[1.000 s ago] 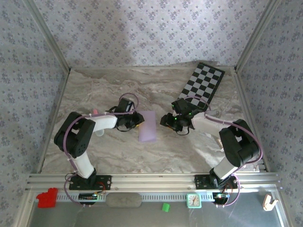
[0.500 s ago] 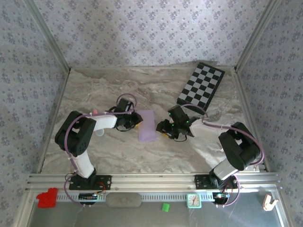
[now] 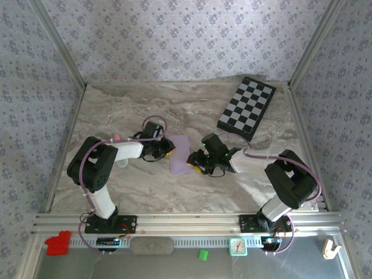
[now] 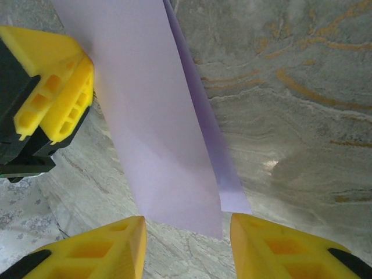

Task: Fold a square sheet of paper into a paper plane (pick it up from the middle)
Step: Fold the triangle a second time at the center of the table.

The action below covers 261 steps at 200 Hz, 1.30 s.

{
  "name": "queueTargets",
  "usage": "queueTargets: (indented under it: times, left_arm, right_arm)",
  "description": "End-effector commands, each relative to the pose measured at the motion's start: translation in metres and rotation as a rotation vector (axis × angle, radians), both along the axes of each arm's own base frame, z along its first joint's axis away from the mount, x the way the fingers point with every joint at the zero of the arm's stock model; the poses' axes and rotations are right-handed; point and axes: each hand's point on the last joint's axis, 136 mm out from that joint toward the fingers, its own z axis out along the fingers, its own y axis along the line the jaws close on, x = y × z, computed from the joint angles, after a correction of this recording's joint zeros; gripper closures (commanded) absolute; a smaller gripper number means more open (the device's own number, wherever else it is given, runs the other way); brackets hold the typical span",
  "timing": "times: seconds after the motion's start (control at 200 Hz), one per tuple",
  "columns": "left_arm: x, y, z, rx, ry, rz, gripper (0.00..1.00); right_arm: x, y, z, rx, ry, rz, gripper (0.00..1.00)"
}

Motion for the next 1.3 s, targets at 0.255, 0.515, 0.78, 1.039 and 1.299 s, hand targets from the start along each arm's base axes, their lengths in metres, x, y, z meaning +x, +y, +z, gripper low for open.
queueTargets:
  times: [0.255, 0.515, 0.78, 1.039, 1.299]
  left_arm:
    - [-0.018, 0.016, -0.023, 0.054, 0.088, 0.022, 0.76]
    - [-0.019, 0.015, -0.023, 0.050, 0.090, 0.018, 0.77]
    - [-0.019, 0.014, -0.022, 0.045, 0.089, 0.014, 0.77]
    - [-0.017, 0.010, -0.018, 0.024, 0.083, 0.000, 0.77]
    - [-0.017, 0.007, -0.014, 0.019, 0.073, -0.017, 0.77]
  right_arm:
    - [-0.004, 0.010, -0.011, 0.044, 0.048, 0.001, 0.61]
    - [-0.002, 0.012, -0.012, 0.073, 0.052, -0.014, 0.65]
    - [-0.001, 0.009, -0.020, 0.081, 0.059, -0.062, 0.71]
    - [0.005, 0.010, -0.015, 0.125, 0.019, -0.084, 0.76]
    - [0.006, 0.007, -0.016, 0.128, 0.014, -0.102, 0.80]
